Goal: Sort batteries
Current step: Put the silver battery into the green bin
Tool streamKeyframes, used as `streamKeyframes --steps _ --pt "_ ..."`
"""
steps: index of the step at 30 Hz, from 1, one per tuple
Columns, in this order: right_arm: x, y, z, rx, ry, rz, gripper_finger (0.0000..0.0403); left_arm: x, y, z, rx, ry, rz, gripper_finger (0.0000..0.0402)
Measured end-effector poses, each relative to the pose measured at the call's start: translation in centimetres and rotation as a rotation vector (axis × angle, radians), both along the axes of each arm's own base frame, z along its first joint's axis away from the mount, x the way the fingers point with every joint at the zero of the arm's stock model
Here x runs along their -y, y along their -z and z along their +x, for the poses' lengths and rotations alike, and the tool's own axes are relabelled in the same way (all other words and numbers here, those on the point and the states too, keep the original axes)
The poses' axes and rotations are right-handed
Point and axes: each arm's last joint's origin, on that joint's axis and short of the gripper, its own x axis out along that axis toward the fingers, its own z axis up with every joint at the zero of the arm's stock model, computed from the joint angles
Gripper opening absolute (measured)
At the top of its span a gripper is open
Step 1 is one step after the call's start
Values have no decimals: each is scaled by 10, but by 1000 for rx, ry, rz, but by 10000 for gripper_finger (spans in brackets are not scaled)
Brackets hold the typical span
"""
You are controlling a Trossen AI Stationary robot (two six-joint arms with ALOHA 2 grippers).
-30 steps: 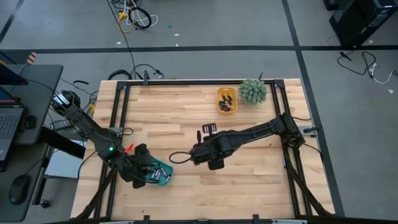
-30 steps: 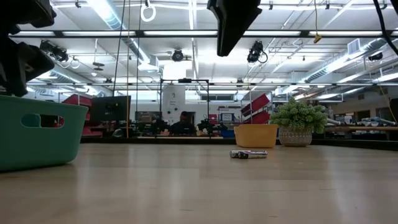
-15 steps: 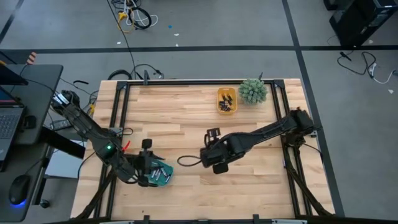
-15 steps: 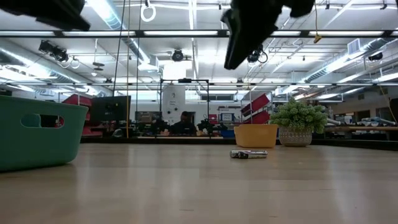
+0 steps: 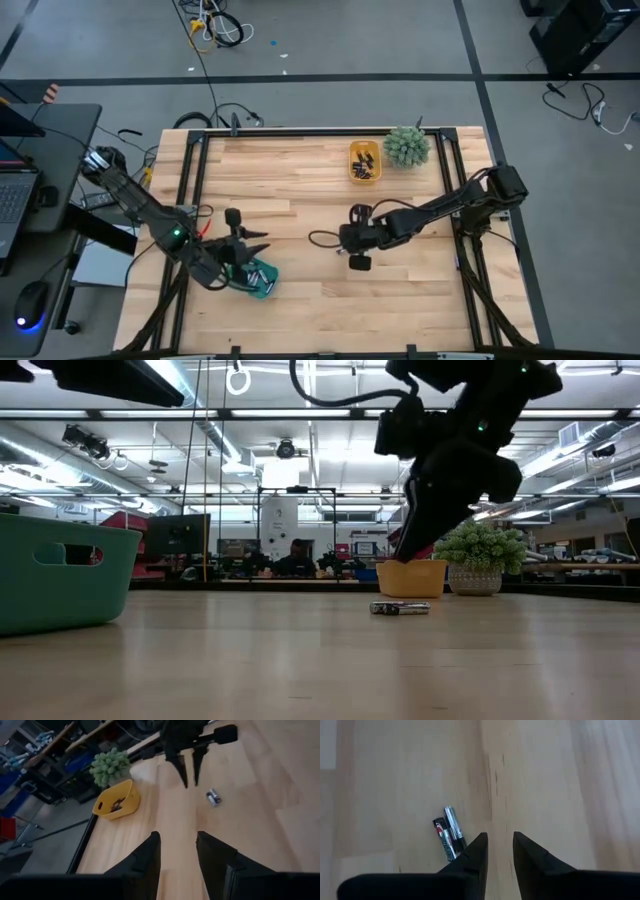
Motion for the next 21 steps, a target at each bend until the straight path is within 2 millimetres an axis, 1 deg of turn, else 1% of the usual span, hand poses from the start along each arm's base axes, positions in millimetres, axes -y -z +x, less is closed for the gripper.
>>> streamKeyframes --steps 5,11,14,17,19,21 --pt "3 -1 5 32 -27 52 99 -17 -4 6 -38 8 -16 122" --pt "5 -4 10 77 -52 48 119 -31 -10 13 -34 58 -33 121" --pt "4 3 12 104 -54 54 121 -35 -5 17 -14 87 -33 121" --pt "4 16 9 85 -49 56 121 -39 0 20 -17 118 -31 121" --pt "4 22 5 64 -28 62 120 -43 1 21 -25 110 -18 121" --pt "4 25 5 78 -4 81 120 -47 0 23 -17 94 -14 121"
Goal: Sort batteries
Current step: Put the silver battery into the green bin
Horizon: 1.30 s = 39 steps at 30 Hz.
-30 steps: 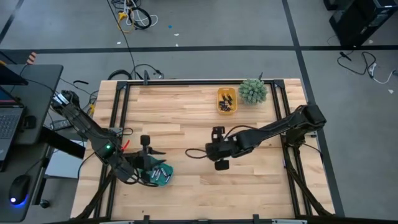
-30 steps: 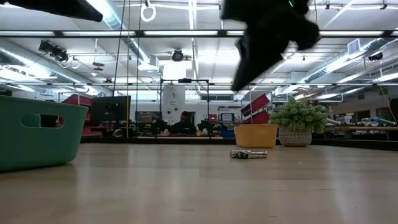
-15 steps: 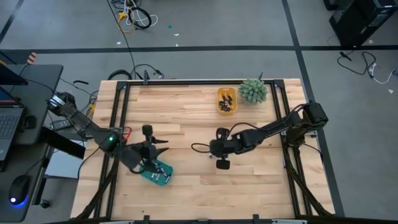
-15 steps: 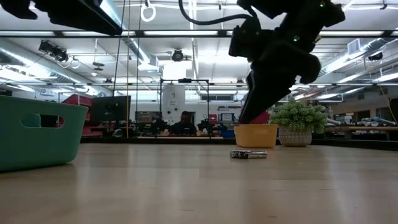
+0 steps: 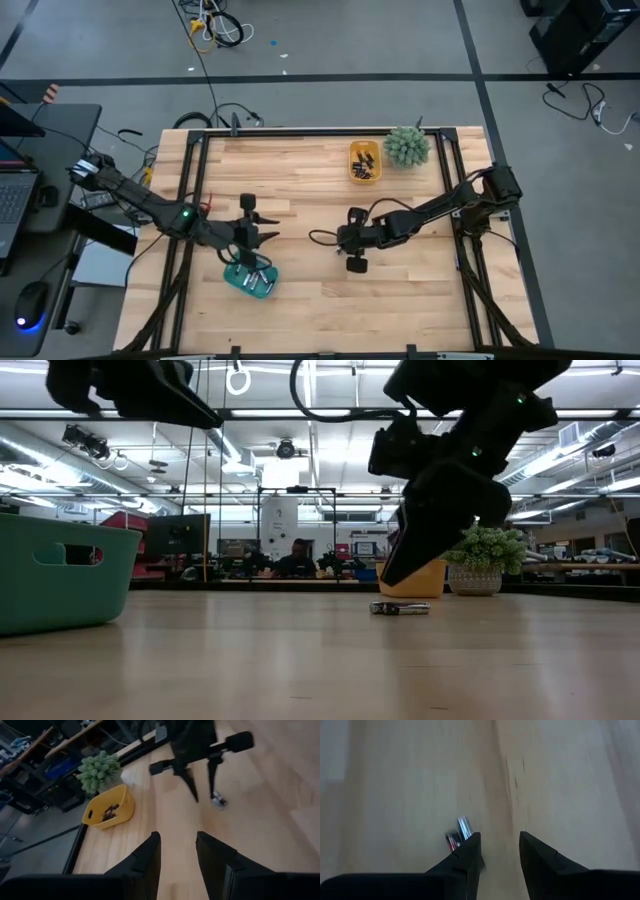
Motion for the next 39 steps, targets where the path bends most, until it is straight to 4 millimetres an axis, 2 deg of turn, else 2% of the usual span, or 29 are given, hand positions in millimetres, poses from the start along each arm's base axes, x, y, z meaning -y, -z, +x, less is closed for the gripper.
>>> streamKeyframes --steps 6,12,21,29,33,37,39 --pt "-2 10 -1 -30 -3 3 120 -10 -3 5 12 29 -8 121" --pt "-5 9 1 -7 -24 31 120 -19 -3 9 5 36 -40 120" --pt "-6 21 2 -51 -33 39 119 -20 -3 10 1 61 -63 120" --pt "-5 23 2 -56 -47 27 117 -20 -3 10 2 59 -65 120" --pt "-3 23 3 -58 -54 14 91 -20 -3 10 3 59 -65 120" --pt "1 24 3 -59 -63 14 29 -20 -3 10 2 57 -70 120" --pt "3 25 2 -56 -70 18 13 -20 -3 10 3 54 -75 120"
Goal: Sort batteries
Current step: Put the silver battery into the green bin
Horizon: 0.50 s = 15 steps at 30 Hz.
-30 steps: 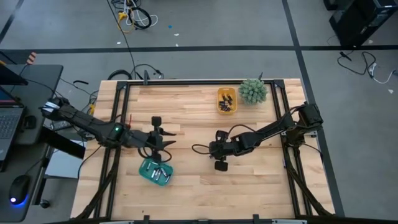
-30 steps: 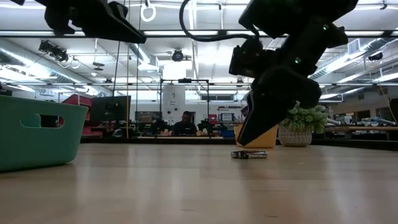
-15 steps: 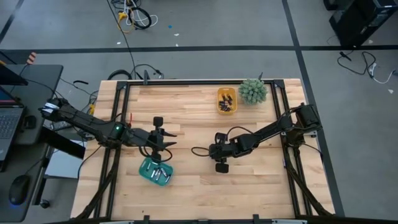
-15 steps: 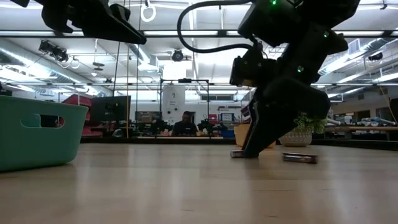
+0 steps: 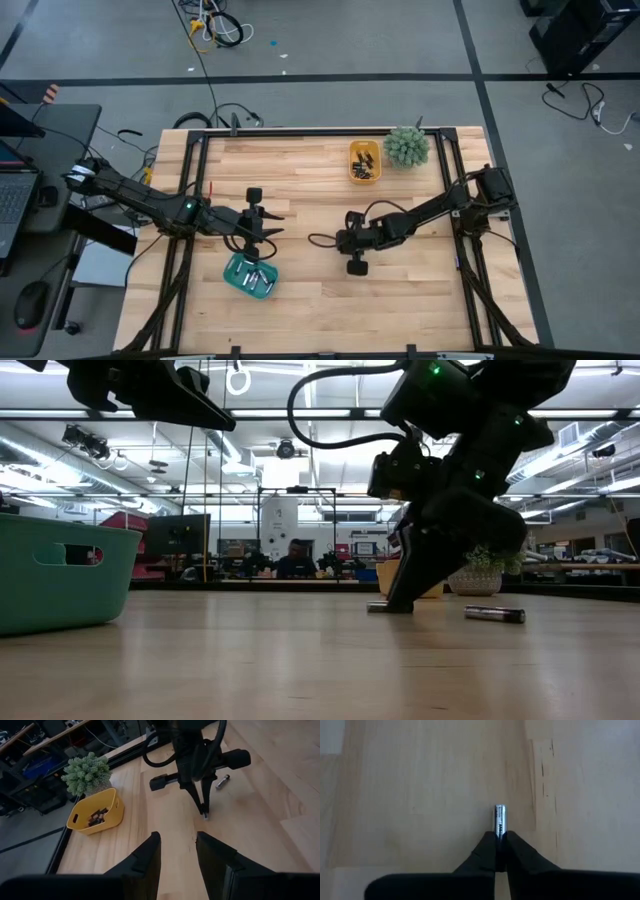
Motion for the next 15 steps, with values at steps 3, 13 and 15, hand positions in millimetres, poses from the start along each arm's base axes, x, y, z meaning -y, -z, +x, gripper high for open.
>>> streamKeyframes --steps 3,13,15 --pt "4 2 0 22 20 15 16 0 0 0 -3 -4 -10 120" --pt "14 -3 14 197 18 45 2 0 23 -4 20 23 -82 120" --pt "14 -5 16 227 19 42 4 0 28 -5 31 15 -103 120"
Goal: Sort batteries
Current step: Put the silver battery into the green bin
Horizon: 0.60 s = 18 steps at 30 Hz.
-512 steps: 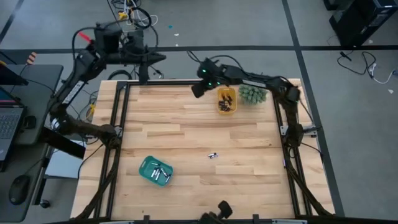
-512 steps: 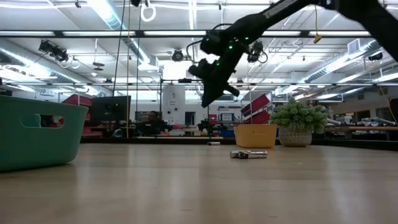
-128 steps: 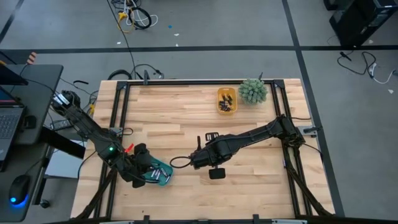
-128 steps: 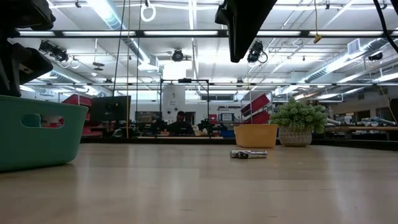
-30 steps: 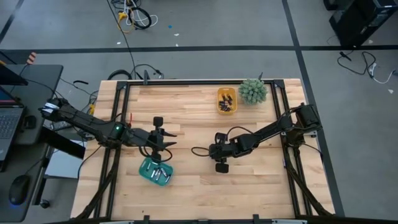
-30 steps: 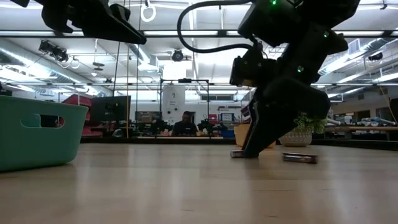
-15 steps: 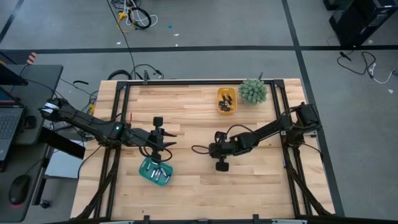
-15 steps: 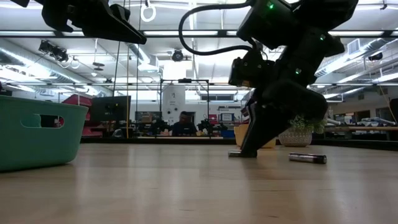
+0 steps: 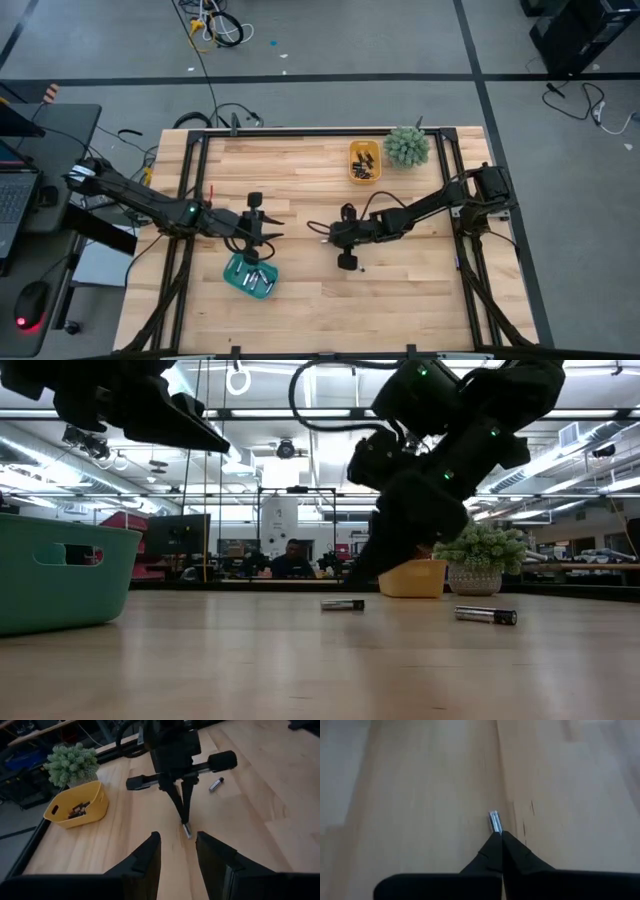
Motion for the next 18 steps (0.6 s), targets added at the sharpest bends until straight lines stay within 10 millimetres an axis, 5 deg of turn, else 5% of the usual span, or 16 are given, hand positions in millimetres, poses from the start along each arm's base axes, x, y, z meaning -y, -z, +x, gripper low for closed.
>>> streamKeyframes --steps 14,18 --pt "9 -6 6 71 49 -91 2 -1 8 -2 60 -7 -30 120" --pt "16 -6 7 75 49 -58 34 -1 8 -1 67 -7 -33 120"
